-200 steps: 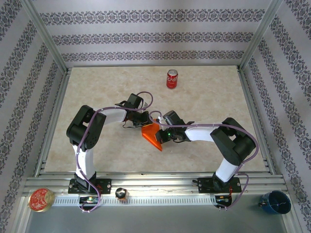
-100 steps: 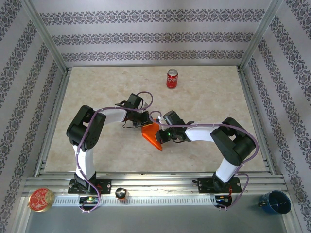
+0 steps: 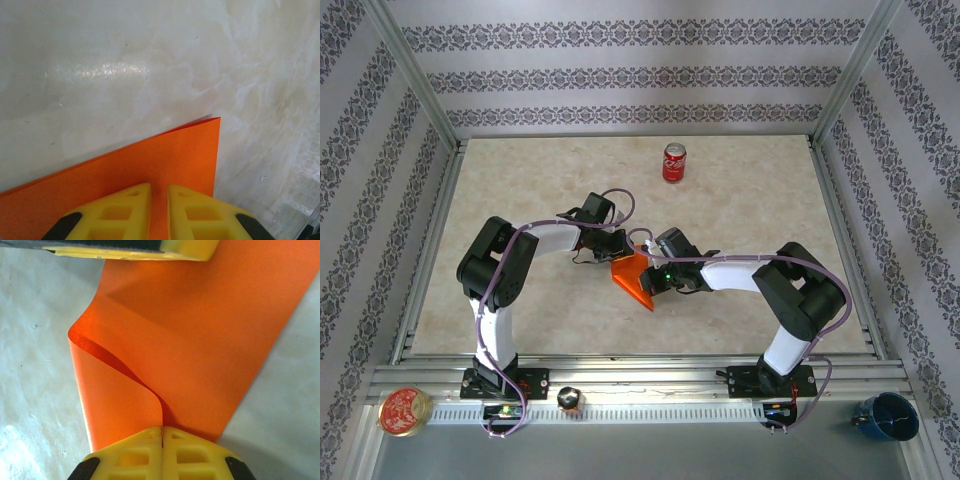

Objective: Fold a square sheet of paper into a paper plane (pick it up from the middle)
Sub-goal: Third fold the triangle at the center of the table.

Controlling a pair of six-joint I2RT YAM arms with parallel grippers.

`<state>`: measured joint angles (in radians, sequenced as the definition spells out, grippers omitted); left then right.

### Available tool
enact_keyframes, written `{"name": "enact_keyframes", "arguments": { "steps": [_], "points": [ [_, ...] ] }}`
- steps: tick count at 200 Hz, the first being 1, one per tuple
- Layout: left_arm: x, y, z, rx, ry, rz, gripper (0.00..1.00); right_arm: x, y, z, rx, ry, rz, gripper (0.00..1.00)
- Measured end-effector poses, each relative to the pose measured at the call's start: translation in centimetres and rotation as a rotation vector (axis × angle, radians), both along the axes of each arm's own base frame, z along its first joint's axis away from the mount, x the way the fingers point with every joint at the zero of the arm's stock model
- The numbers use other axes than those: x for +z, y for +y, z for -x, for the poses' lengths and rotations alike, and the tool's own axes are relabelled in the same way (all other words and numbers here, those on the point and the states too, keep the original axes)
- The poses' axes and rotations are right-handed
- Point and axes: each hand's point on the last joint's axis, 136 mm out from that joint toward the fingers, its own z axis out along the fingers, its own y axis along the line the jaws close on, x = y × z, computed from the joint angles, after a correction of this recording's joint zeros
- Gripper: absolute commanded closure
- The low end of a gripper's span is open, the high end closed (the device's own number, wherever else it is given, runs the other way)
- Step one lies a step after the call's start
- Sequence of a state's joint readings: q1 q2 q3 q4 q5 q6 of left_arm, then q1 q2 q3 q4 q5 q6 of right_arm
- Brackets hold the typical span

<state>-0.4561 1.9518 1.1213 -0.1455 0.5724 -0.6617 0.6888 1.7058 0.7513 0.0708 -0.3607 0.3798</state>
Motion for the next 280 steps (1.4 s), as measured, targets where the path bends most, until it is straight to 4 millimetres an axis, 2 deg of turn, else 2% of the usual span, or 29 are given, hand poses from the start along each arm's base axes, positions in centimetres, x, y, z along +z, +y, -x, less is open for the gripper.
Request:
{"name": "enact_keyframes", "arguments": {
  "steps": [41, 66, 93, 112, 151, 175, 222, 259, 280],
  "points": [
    [0.7, 0.1, 0.0, 0.003, -0.003, -0.004, 0.73, 0.0, 0.0, 0.0, 0.000, 0.000, 0.000, 1.00],
    [2.9, 0.3, -0.2, 0.011, -0.043, -0.002, 0.72, 0.0, 0.0, 0.0, -0.003, 0.002, -0.001, 1.00],
    [6.1, 0.6, -0.6, 0.031, -0.124, 0.015, 0.78, 0.0, 0.0, -0.1, -0.009, 0.004, -0.004, 1.00],
    [7.3, 1.3, 0.5, 0.059, -0.146, 0.035, 0.83, 0.0, 0.1, -0.1, -0.012, 0.003, -0.008, 1.00],
    [6.1, 2.8, 3.8, 0.136, -0.105, 0.083, 0.88, 0.0, 0.0, -0.6, -0.035, 0.011, -0.022, 1.00],
    [5.5, 3.0, 5.0, 0.172, -0.083, 0.117, 0.89, 0.1, 0.0, -0.9, -0.045, 0.011, -0.028, 1.00],
    [5.1, 1.3, 6.4, 0.172, -0.067, 0.182, 0.90, 0.0, -0.1, -0.9, -0.049, 0.012, -0.029, 1.00],
    [3.7, -0.5, 7.2, 0.160, -0.023, 0.227, 1.00, 0.0, -0.1, -0.9, -0.049, 0.012, -0.029, 1.00],
    [2.6, -0.9, 7.5, 0.169, 0.006, 0.245, 1.00, 0.0, -0.1, -0.9, -0.049, 0.012, -0.029, 1.00]
  ]
}}
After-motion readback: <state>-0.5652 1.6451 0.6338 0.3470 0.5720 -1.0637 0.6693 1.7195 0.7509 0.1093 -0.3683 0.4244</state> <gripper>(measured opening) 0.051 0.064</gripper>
